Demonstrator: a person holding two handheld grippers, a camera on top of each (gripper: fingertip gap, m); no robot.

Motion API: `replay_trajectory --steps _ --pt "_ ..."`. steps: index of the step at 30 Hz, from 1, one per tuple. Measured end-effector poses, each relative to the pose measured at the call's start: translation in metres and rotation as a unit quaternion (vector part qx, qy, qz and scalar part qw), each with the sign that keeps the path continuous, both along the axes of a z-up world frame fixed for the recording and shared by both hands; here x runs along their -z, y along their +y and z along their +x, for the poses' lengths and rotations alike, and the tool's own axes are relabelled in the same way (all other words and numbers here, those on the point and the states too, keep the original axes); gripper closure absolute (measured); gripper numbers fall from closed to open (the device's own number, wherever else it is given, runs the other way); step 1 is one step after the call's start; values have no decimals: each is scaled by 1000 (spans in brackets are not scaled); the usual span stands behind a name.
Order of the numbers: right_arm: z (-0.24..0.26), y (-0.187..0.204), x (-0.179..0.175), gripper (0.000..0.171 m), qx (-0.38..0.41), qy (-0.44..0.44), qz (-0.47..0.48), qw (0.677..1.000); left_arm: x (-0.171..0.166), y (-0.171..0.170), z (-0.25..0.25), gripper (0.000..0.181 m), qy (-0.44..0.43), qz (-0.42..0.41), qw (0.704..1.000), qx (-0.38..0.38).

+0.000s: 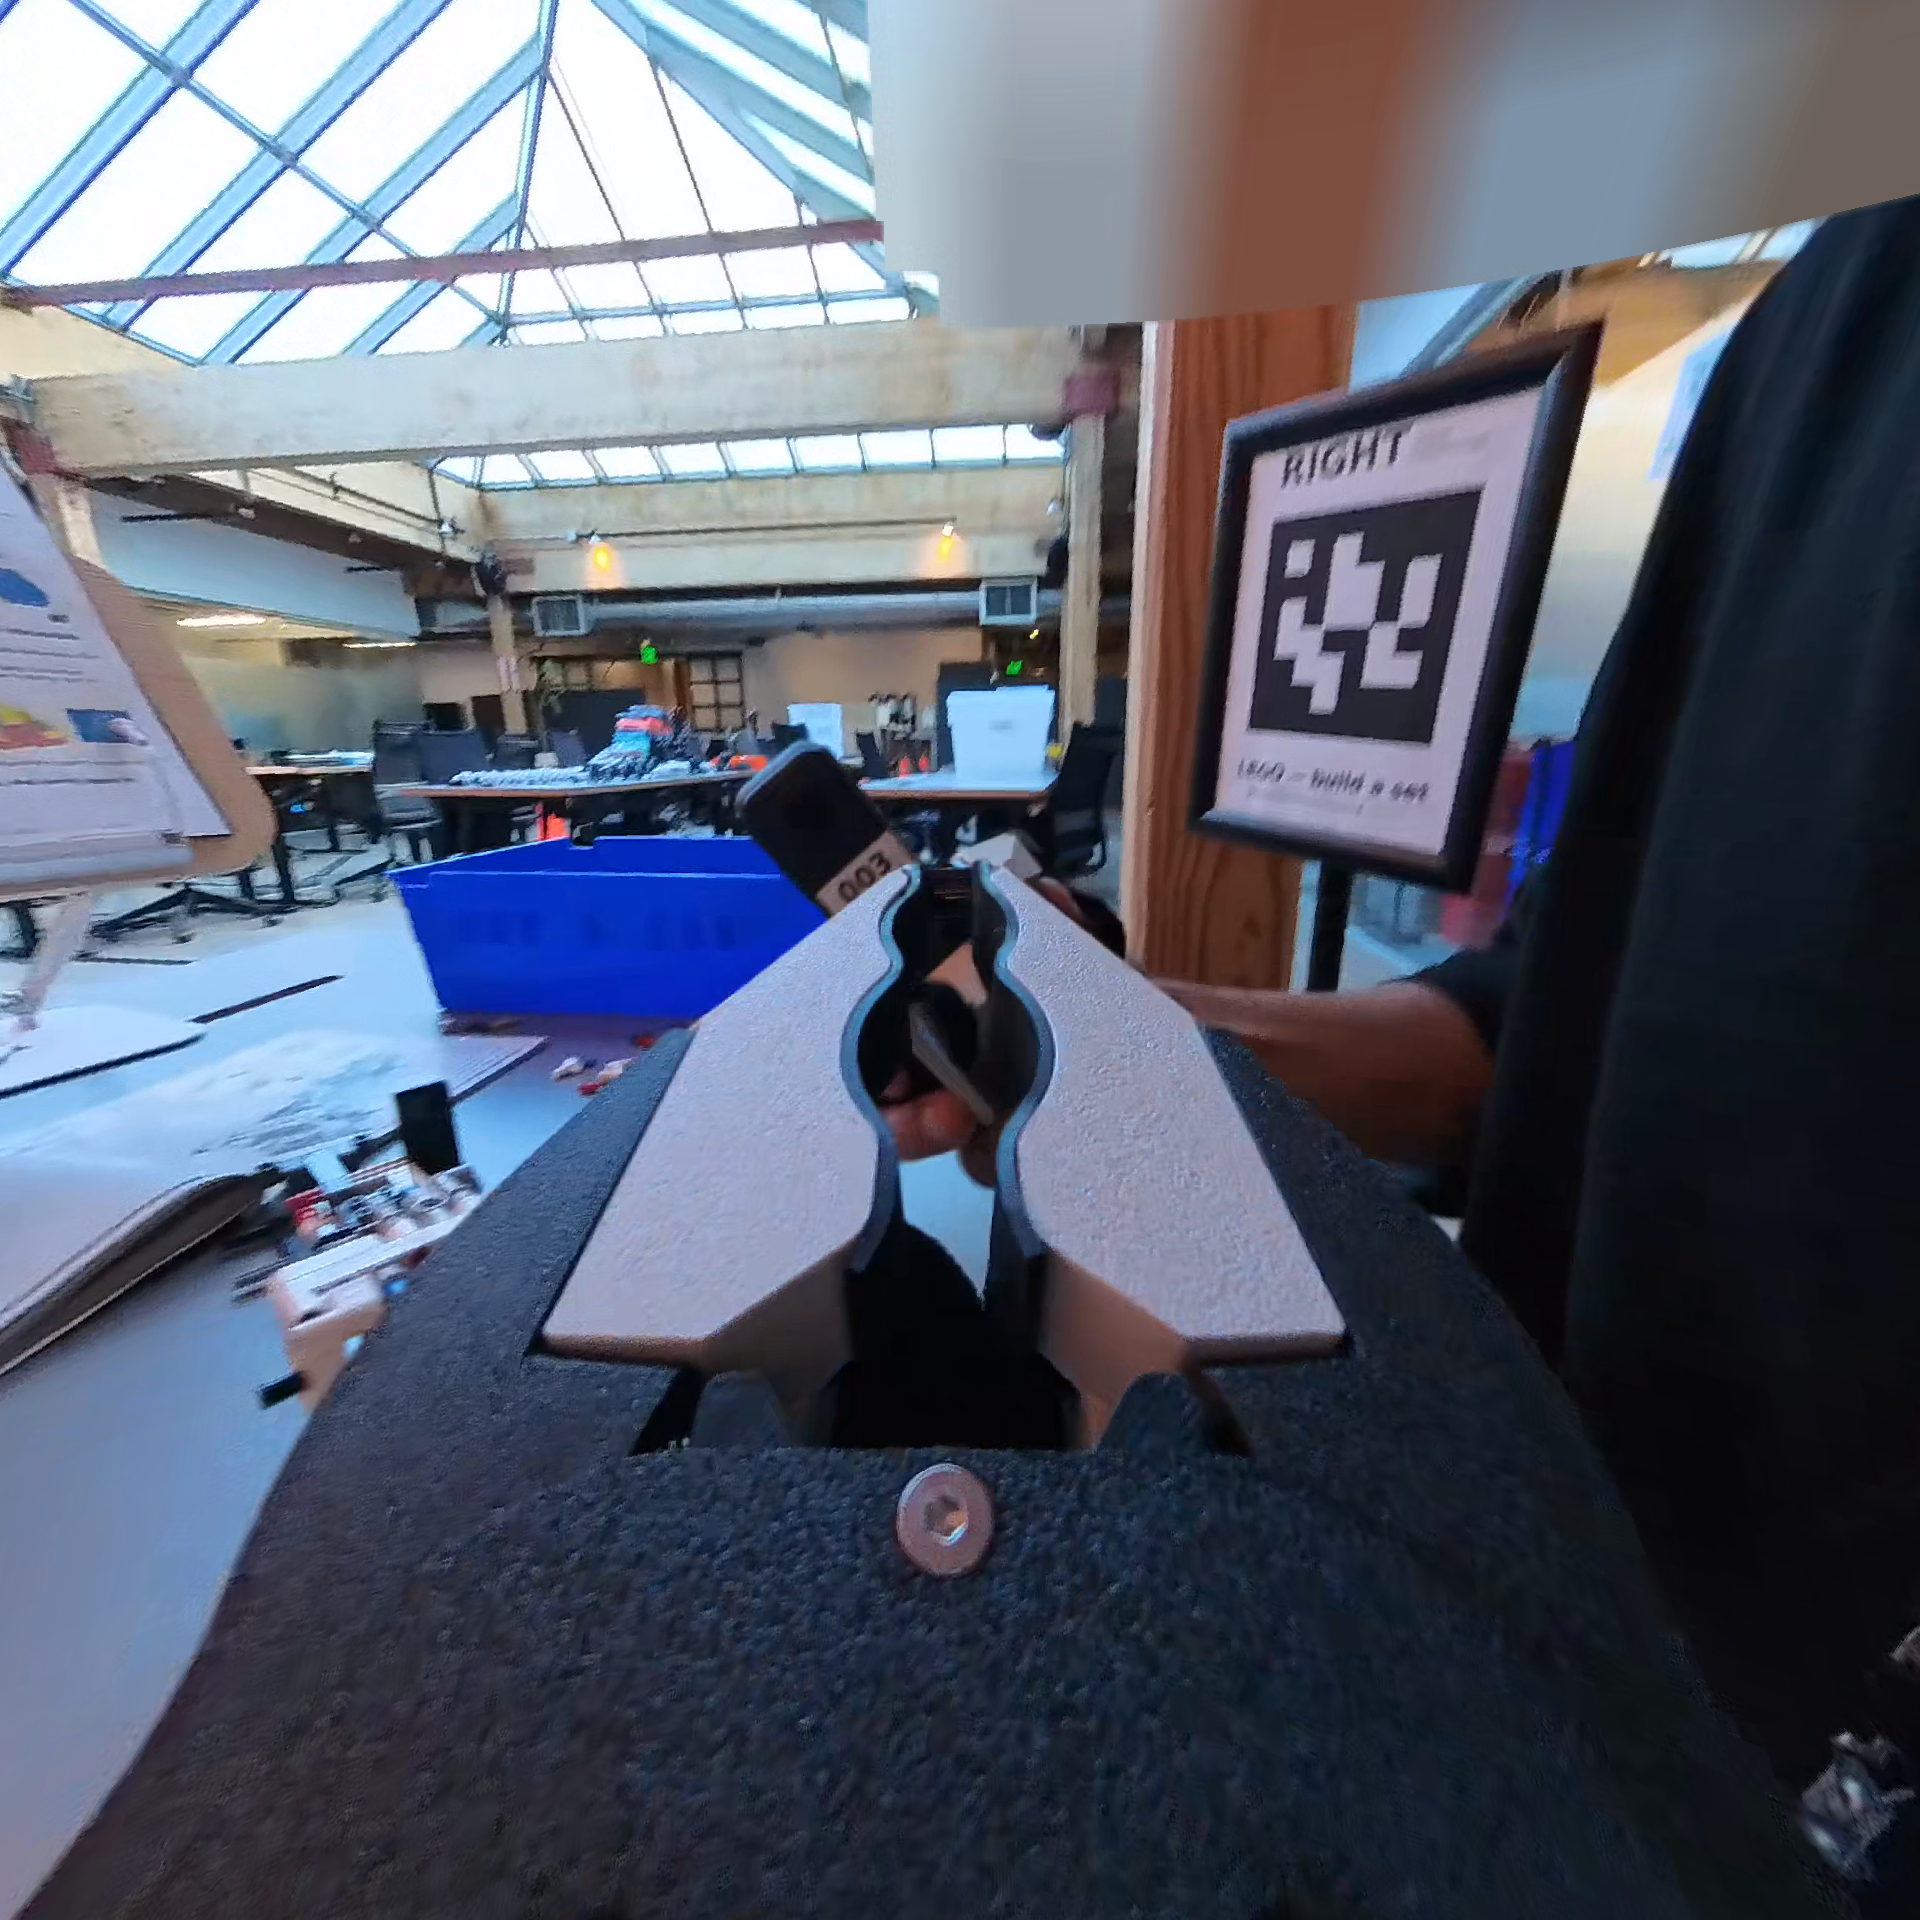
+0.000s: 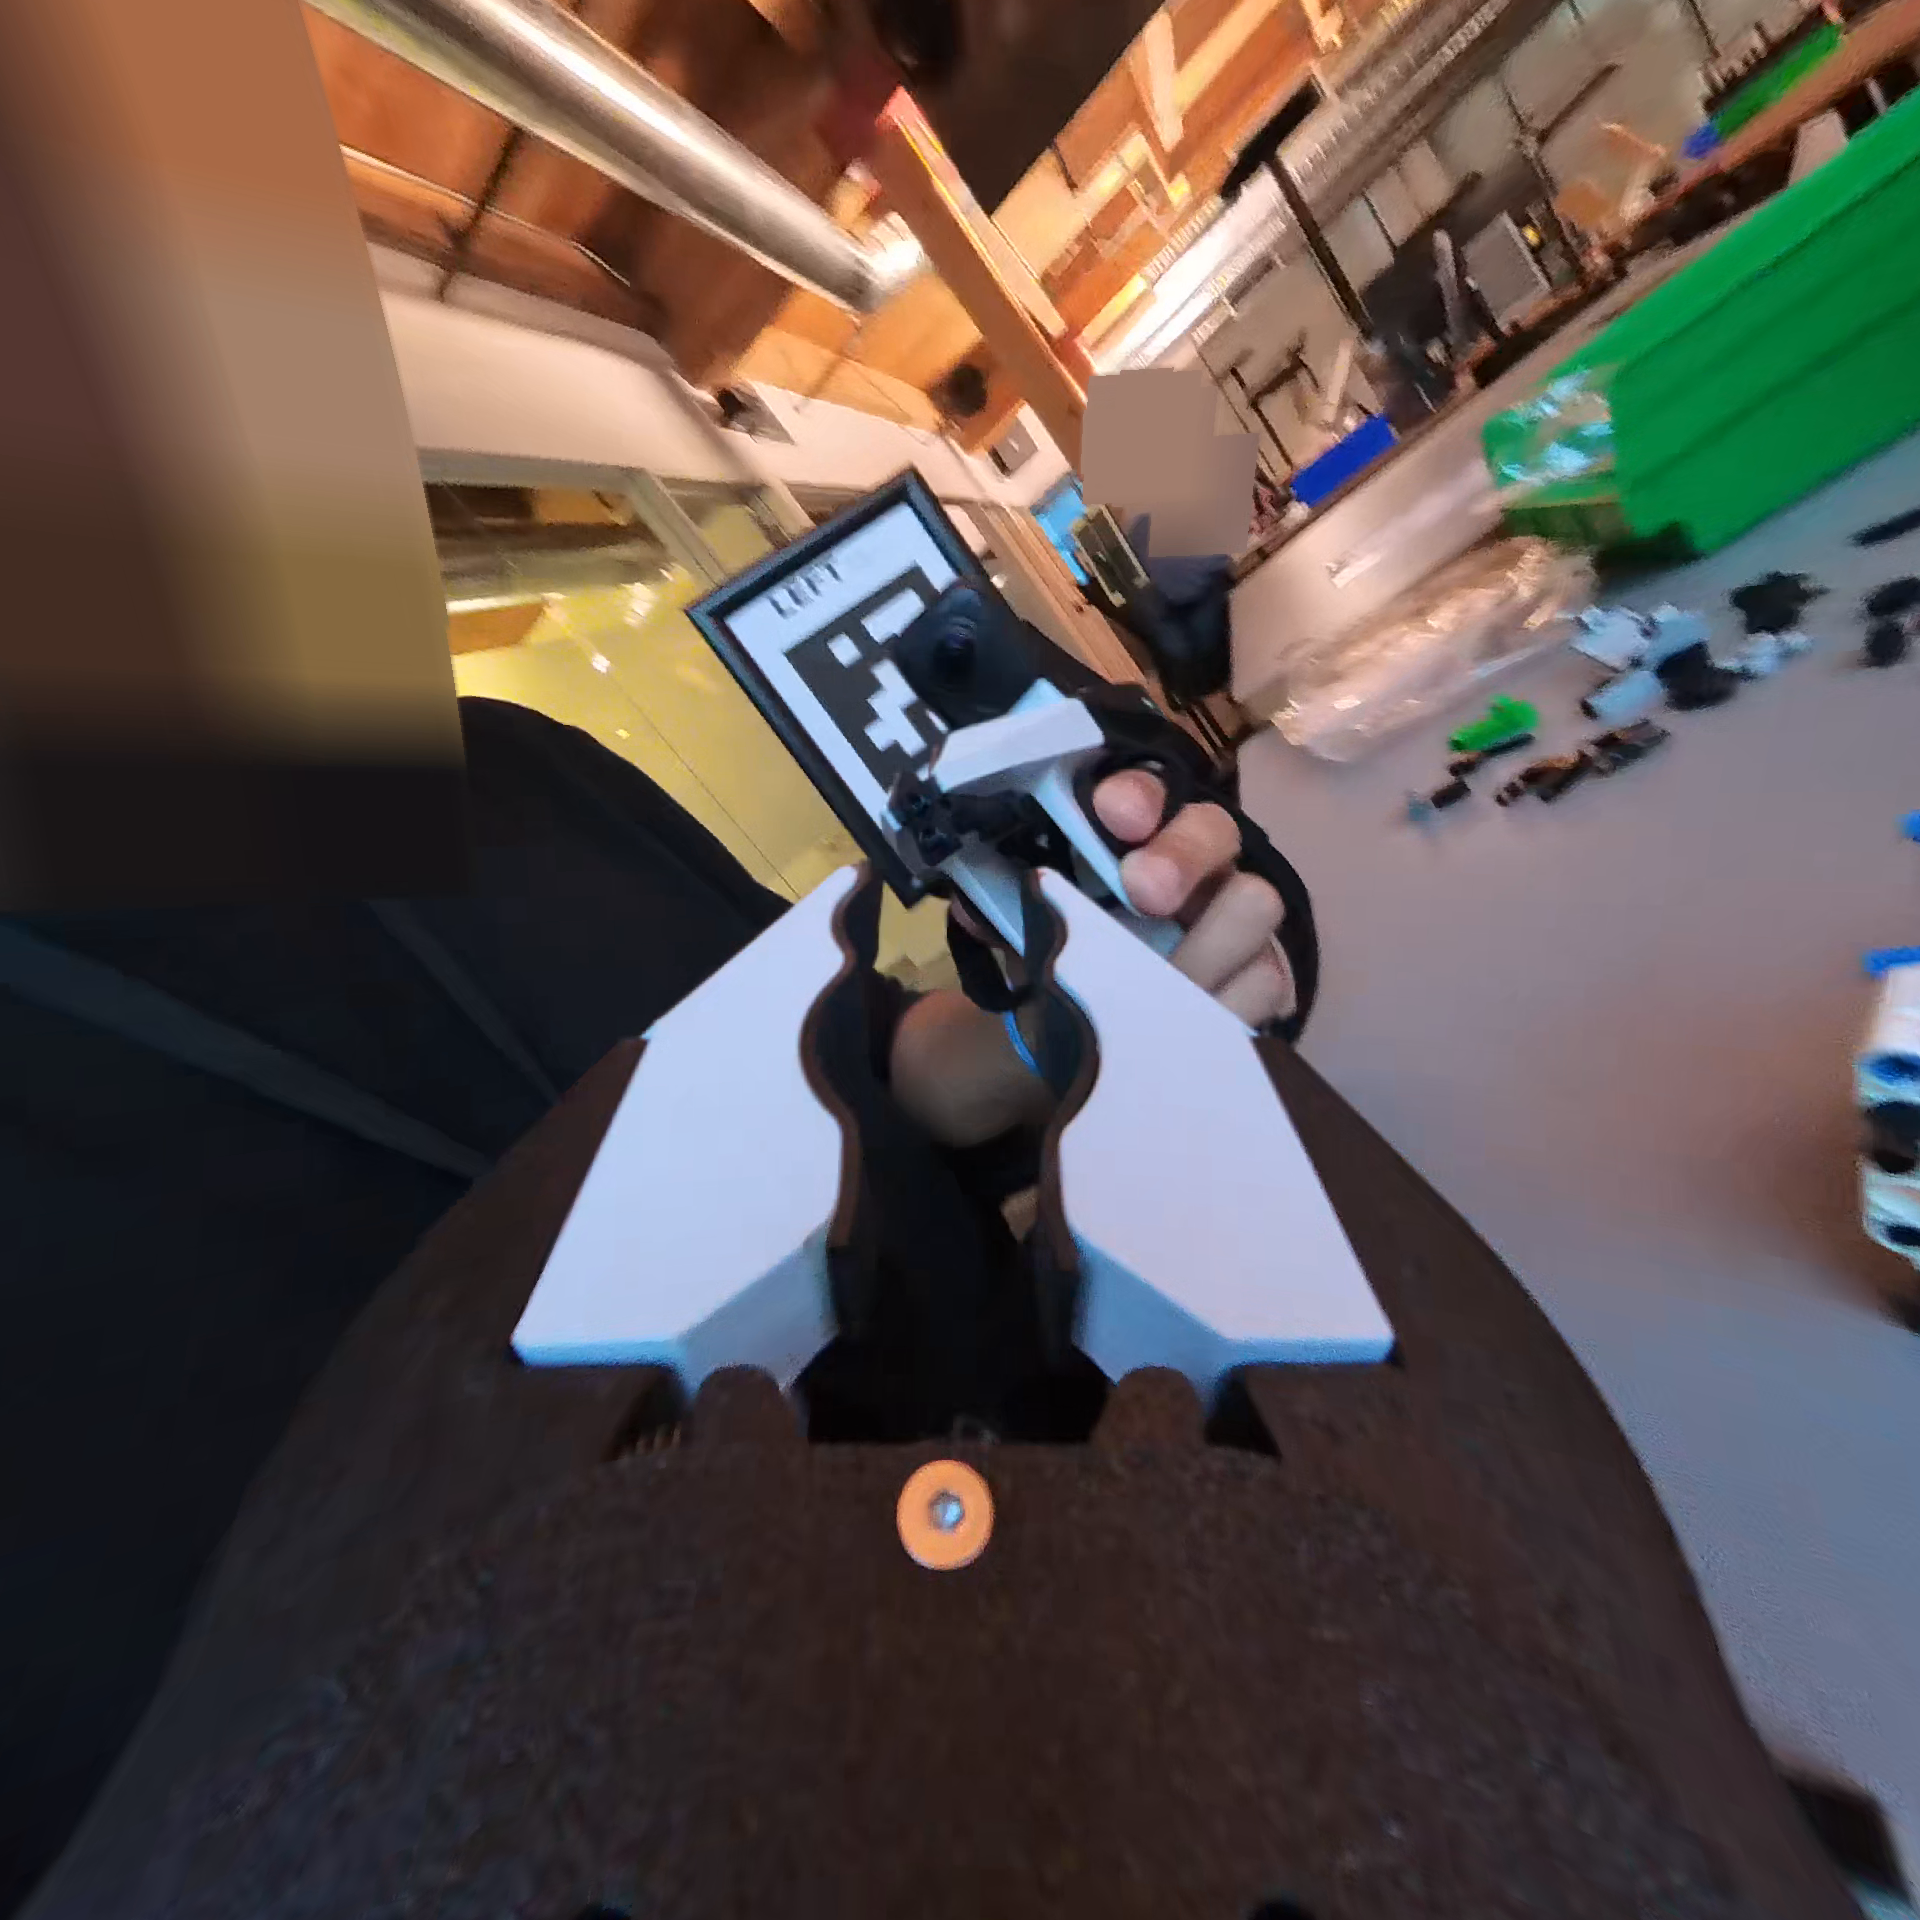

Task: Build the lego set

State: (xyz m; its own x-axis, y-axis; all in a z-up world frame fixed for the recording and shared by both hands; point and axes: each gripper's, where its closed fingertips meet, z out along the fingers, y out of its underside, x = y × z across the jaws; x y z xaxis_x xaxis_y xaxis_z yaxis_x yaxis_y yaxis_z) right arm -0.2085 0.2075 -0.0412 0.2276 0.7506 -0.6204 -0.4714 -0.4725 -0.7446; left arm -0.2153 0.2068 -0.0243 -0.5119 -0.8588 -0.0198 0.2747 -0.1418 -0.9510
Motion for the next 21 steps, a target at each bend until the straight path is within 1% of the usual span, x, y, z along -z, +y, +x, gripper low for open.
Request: replay_trajectory --steps 3,4,8,10,12,14,15,16,17,18,19,20,21 --pt "-8 -3 -7 151 -18 34 9 999 -4 -7 0 175 -5 -22 1000 21" --pt "-11 -4 -7 152 -26 35 5 999 -3 -10 1 175 -6 -17 1000 20" --pt "-14 -12 -13 164 -58 74 2 996 -1 -17 1 174 -16 23 1000 10" --pt "-12 -13 -11 164 -59 70 -2 996 3 -18 2 175 -3 47 999 2" --pt "-8 -11 -4 165 -49 43 -15 998 12 -16 7 175 26 74 997 -10" --pt "0 -8 7 165 -25 -3 -34 999 24 -11 13 171 67 103 992 -33" --pt "8 -6 14 165 -4 -36 -44 998 31 -9 17 169 92 116 988 -46" --pt "23 0 26 165 39 -89 -57 994 40 -5 20 170 126 124 982 -63" --pt "44 6 47 165 96 -178 -76 976 53 2 24 170 175 129 972 -86" --pt "70 9 71 165 154 -283 -89 942 69 8 26 167 233 136 957 -108" --pt "99 9 92 165 203 -384 -96 896 84 11 26 164 285 144 939 -124" --pt "124 6 107 165 237 -469 -96 845 96 13 27 164 323 149 924 -144" --pt "138 2 118 165 246 -526 -95 809 104 16 28 167 352 149 908 -171"
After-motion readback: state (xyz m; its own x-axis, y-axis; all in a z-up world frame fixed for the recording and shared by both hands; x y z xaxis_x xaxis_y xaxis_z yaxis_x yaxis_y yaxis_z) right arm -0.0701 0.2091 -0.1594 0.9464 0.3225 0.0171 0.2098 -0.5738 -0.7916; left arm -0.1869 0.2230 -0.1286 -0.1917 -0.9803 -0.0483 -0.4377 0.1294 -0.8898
